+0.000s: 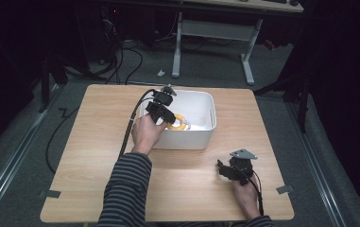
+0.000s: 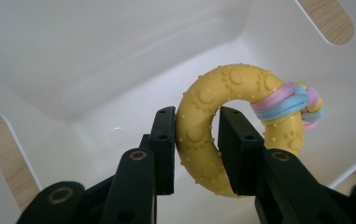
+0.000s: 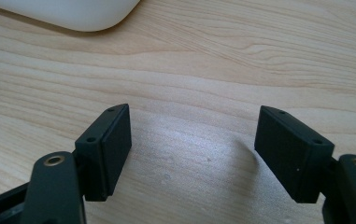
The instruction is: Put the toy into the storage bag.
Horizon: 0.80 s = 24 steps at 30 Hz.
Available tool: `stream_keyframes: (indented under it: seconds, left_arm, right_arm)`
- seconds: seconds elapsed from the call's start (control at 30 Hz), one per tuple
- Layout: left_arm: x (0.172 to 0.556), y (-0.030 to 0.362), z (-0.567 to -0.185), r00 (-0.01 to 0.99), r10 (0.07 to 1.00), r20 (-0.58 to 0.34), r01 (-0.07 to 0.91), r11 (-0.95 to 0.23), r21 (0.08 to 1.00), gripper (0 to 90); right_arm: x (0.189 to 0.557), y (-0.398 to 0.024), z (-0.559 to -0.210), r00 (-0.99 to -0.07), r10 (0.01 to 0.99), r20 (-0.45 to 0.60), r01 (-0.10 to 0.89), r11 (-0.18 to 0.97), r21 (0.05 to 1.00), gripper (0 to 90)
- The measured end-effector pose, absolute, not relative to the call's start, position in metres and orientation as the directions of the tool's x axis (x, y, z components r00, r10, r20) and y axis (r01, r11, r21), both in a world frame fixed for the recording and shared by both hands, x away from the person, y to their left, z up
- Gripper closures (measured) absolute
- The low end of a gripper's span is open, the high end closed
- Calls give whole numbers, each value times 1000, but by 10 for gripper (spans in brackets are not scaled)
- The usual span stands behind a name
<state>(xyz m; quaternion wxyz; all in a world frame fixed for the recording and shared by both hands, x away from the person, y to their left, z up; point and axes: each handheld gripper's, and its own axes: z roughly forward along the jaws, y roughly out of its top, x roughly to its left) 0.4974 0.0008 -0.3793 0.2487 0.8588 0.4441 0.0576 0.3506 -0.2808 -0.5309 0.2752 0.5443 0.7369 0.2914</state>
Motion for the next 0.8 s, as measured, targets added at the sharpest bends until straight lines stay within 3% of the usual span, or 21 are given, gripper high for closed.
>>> stream_keyframes:
  seconds: [0.53, 0.63, 0.8]
  left_arm:
    - [496, 2, -380, 601, 786, -144, 740, -478, 473, 662]
    - [497, 3, -379, 598, 785, -162, 747, -472, 468, 532]
    - [494, 7, -374, 595, 787, -161, 739, -458, 494, 469]
  right_arm:
    - [351, -281, -531, -256, 963, -84, 644, 235, 728, 279]
    - [350, -281, -531, -256, 963, -85, 643, 235, 729, 279]
    - [350, -281, -531, -260, 962, -85, 643, 238, 727, 278]
